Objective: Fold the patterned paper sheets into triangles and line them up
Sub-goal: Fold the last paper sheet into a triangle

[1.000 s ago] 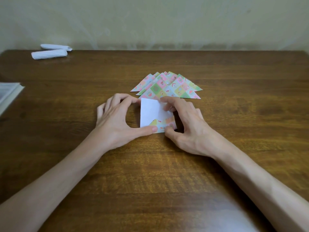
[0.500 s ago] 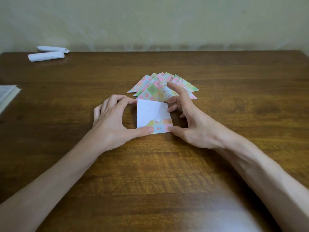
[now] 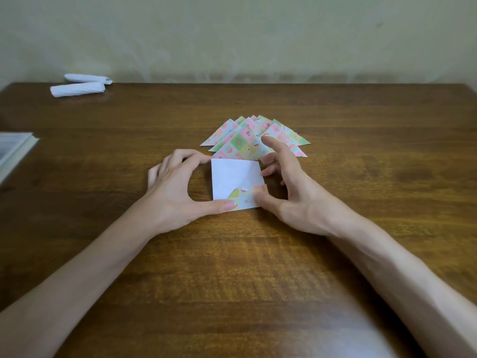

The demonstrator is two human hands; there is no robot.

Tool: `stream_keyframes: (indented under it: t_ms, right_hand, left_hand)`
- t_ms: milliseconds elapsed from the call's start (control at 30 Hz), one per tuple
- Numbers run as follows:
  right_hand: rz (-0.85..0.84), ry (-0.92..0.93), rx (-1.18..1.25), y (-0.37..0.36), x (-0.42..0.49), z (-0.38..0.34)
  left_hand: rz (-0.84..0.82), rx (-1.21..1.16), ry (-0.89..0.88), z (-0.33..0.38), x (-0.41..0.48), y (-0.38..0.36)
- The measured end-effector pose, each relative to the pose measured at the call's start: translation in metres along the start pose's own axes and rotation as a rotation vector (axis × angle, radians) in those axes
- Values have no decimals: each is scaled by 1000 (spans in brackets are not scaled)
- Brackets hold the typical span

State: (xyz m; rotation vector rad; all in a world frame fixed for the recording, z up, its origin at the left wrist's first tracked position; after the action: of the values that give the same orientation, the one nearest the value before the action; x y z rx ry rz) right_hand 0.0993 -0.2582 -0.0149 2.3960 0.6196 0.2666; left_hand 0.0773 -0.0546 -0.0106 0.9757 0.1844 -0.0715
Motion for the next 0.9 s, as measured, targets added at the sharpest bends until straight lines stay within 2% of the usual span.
stream_keyframes:
  t_ms: [167, 567, 767, 900]
  right_hand:
    - [121, 19, -141, -8, 1, -7]
    - [141, 37, -238, -11, 2, -5]
    - [143, 42, -218, -12, 0, -7]
    - [106, 40, -87, -6, -1, -5]
  left_hand:
    - [8, 1, -5, 1, 0, 0]
    - [-8, -14, 4, 1, 0, 0]
    - [-17, -20, -62, -12, 2, 0]
    - [-8, -12, -74, -13, 4, 0]
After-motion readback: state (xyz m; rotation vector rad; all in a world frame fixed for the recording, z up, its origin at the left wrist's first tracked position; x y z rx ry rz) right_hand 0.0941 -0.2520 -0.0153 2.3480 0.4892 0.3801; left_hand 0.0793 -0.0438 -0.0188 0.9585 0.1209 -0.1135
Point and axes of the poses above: each hand's wrist, its own x-axis towards the middle knuckle, its own y-axis out of the back of the hand, z = x × y, the point moved 6 cm from there along x, towards the middle knuckle, and after that the axes turned 2 degrees about y, right-handed, at the moved point
